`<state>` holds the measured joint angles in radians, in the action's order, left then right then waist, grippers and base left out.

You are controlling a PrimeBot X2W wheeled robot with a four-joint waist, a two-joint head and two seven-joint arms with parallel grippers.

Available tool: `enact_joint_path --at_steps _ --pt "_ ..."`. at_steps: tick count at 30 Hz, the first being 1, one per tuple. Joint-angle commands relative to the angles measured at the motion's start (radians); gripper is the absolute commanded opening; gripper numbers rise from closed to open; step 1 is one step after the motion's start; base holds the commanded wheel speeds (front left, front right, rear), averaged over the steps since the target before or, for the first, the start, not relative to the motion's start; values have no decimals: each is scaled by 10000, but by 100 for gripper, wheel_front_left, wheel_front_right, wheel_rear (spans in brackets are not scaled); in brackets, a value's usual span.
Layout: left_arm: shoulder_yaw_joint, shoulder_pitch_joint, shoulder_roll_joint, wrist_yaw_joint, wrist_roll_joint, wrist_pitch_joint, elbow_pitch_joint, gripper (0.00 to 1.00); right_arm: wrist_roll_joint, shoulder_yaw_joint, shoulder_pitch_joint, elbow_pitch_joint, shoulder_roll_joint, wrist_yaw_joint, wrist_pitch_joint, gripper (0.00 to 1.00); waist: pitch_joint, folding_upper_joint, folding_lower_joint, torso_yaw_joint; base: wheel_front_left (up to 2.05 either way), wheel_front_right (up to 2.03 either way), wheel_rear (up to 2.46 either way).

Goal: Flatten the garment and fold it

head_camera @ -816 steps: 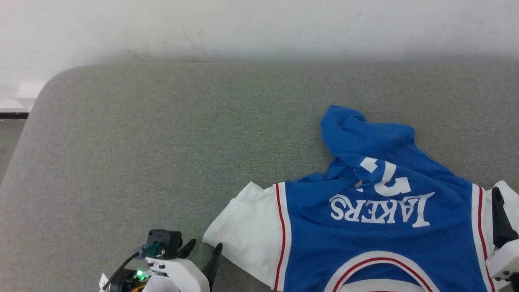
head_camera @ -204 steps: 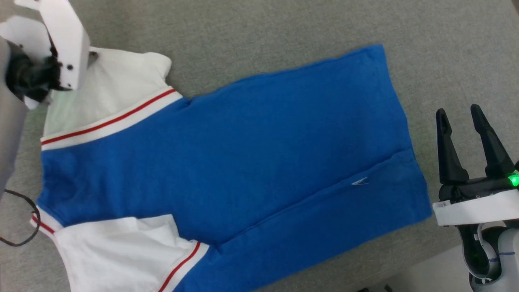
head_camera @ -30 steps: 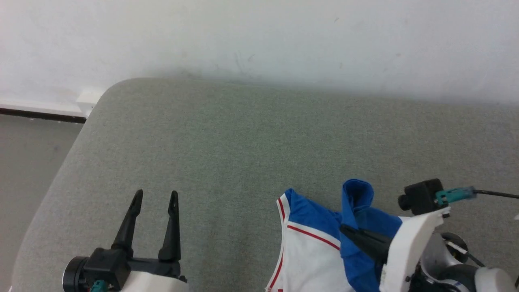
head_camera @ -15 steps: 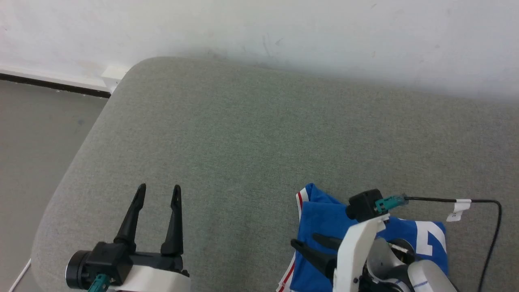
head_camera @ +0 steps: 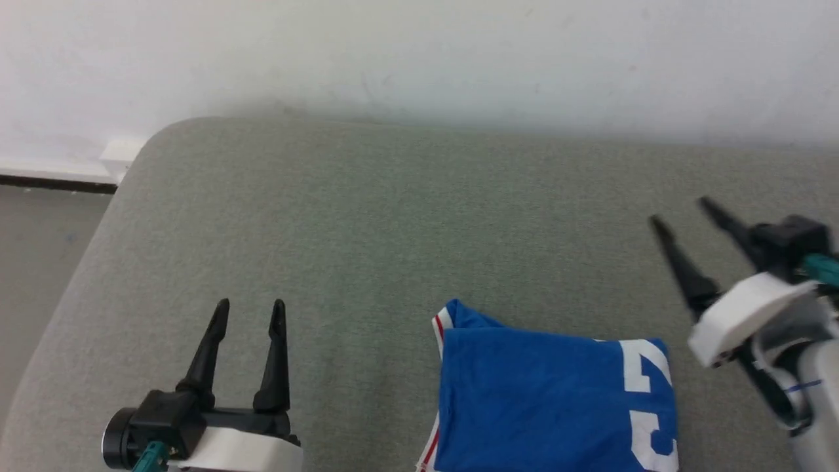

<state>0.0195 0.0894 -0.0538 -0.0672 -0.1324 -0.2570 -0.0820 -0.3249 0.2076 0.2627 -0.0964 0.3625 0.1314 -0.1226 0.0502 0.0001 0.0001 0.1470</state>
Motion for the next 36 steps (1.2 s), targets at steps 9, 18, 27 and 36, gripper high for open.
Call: enact_joint_path --at_steps 9,18,27,36 --pt "-63 -108 35 90 -468 -47 243 100 1145 -2756 -1550 775 -240 -7 2425 100 115 -1 -1 -1063 0 0 0" --pt "78 -21 35 90 -537 -47 201 100 1173 -3459 -3595 1964 -1440 -7 2850 100 230 -1 -1 -1253 0 0 0" --pt "216 -216 35 96 -498 -47 212 100 -289 -2998 -4067 2381 -1125 -7 387 100 606 -1 -1 -1130 0 0 0" --pt "453 -661 35 130 -527 -47 296 100 -3600 -2031 -4241 2376 -352 -7 -3795 100 1382 -1 -1 -665 0 0 0"
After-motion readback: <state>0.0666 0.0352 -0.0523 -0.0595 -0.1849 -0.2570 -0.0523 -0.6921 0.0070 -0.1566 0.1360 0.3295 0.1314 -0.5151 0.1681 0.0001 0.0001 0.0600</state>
